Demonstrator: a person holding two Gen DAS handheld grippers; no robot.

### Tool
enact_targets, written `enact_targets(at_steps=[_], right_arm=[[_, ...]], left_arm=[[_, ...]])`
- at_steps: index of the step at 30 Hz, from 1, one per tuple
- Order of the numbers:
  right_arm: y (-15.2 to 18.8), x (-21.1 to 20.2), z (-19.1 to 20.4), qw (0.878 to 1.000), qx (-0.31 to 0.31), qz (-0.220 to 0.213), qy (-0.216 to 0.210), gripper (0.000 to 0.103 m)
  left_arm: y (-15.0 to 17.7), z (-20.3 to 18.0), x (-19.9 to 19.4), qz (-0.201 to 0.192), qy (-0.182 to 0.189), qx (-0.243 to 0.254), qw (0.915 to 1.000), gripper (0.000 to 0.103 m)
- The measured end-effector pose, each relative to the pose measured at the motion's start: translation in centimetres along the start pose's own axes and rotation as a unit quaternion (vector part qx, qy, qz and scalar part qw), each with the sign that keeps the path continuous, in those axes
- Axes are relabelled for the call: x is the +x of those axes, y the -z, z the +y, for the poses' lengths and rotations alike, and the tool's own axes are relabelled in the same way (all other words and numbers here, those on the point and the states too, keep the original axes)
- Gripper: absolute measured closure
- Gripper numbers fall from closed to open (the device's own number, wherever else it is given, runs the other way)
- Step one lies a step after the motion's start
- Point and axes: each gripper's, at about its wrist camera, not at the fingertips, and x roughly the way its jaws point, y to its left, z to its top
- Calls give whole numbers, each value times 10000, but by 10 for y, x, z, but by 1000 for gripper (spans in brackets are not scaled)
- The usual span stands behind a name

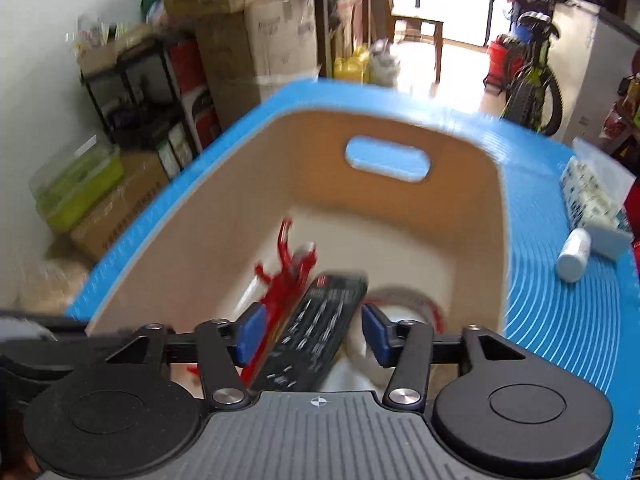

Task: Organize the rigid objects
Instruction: 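Carry the black remote into the bin with the right tool and release, then move the right tool to the green ointment tin and grasp it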

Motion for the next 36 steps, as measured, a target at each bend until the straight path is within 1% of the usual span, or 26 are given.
enact_targets(at_steps=[4, 7, 11, 16, 20, 26, 29, 32, 36], right_arm=[[-7, -28, -22, 9987, 194, -463, -27, 39], [-11, -44, -41, 9967, 262, -751, 133, 38], [-14, -54, -67, 9944, 390, -872, 450, 38], [-10, -53, -98, 9921, 396, -890, 785, 38], [0, -47, -119, 9913, 406, -786, 974, 38], [20, -27, -140, 9916, 477, -520, 1081, 38], [30, -17, -146, 9919, 537, -393, 1077, 38], [41, -4, -150, 9930, 600, -169, 1002, 38], [55, 13, -147, 9950, 471, 92, 875, 38]], left_arm=[[0, 0, 0, -2, -10, 4, 10000, 94], [1, 0, 1, -5, -18, 5, 10000, 94], [1, 0, 1, -5, -18, 6, 10000, 94], [1, 0, 1, -5, -17, 5, 10000, 94], [1, 0, 1, -5, -19, 4, 10000, 94], [1, 0, 1, -5, -19, 6, 10000, 94], [1, 0, 1, -5, -19, 6, 10000, 94], [1, 0, 1, -3, -15, 2, 10000, 94], [1, 0, 1, -5, -20, 12, 10000, 94]])
